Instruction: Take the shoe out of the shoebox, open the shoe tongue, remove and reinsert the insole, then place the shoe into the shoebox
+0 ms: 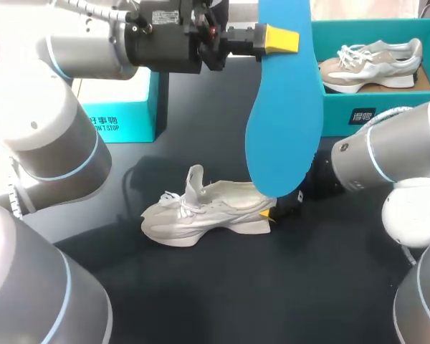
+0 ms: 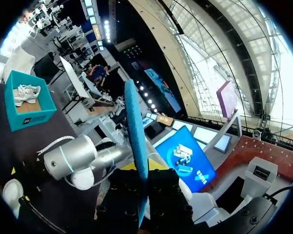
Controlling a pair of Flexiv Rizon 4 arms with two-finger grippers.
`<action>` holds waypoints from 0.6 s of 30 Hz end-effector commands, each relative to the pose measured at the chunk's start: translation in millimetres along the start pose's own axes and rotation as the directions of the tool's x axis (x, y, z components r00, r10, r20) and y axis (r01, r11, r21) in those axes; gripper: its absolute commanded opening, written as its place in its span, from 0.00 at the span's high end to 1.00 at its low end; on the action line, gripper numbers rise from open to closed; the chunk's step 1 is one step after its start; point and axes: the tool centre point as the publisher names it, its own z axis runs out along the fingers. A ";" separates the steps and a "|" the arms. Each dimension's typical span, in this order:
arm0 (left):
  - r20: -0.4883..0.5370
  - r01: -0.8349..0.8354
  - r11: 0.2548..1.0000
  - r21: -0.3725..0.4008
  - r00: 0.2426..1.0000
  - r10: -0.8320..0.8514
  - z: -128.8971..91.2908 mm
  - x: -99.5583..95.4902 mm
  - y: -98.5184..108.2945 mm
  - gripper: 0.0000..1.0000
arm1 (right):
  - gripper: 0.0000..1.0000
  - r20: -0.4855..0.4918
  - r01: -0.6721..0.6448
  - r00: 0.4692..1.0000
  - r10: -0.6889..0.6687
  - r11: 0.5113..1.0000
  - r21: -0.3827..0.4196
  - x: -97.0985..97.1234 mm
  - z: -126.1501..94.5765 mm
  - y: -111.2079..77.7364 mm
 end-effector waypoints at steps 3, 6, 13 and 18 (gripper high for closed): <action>0.001 0.000 1.000 0.000 1.000 0.000 -0.2 -0.5 1.3 1.00 | 0.00 0.000 0.013 1.000 -0.013 0.983 0.184 1.4 0.2 9.6; 0.001 0.000 1.000 0.000 1.000 0.000 -0.2 -0.5 1.3 1.00 | 0.00 0.006 0.060 0.998 -0.063 0.968 0.244 -2.1 -11.2 20.3; 0.001 0.000 1.000 0.000 1.000 0.000 -0.2 -0.5 1.3 1.00 | 0.00 -0.039 0.118 0.993 -0.112 0.924 0.363 -7.0 -33.4 29.1; 0.001 0.000 1.000 0.000 1.000 0.000 -0.2 -0.5 1.3 1.00 | 0.00 -0.056 0.101 0.995 -0.085 0.898 0.429 -6.0 -42.4 16.1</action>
